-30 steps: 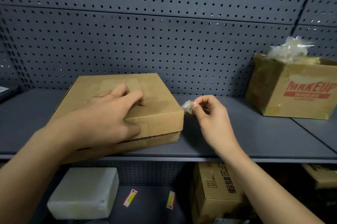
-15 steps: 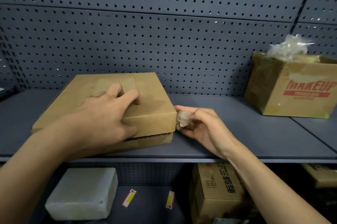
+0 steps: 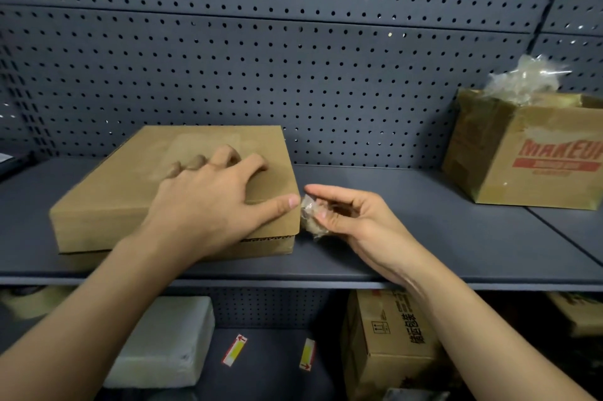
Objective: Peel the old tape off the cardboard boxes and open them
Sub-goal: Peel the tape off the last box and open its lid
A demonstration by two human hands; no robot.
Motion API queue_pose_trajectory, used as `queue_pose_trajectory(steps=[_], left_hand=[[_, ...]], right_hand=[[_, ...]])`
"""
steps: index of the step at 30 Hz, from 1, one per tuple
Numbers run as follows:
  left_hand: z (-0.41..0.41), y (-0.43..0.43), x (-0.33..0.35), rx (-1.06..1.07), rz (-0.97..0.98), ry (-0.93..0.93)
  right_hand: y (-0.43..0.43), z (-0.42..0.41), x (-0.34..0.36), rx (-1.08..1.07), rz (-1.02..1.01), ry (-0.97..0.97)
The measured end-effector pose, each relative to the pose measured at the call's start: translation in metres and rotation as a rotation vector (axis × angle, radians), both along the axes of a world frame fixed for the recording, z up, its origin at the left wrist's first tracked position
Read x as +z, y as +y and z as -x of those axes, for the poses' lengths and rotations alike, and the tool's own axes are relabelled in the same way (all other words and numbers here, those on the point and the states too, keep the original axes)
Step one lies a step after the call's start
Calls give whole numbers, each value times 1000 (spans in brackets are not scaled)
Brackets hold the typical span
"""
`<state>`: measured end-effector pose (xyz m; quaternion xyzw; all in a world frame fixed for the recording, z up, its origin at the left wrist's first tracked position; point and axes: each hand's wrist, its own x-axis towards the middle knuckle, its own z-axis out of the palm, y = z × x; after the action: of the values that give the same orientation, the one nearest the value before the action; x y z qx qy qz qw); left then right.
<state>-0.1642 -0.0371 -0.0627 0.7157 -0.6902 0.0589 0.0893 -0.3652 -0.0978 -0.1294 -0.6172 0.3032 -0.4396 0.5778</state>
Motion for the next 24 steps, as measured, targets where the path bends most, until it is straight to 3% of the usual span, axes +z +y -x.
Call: queue_pose_trajectory(steps=[5, 12, 24], left_hand=[[1, -4, 2, -12, -16, -29], [-3, -2, -1, -51, -36, -73], [-6, -3, -9, -55, 34, -123]], right_hand=[[1, -2, -3, -134, 254, 214], [8, -2, -7, -135, 323, 231], [7, 12, 3, 48, 5, 7]])
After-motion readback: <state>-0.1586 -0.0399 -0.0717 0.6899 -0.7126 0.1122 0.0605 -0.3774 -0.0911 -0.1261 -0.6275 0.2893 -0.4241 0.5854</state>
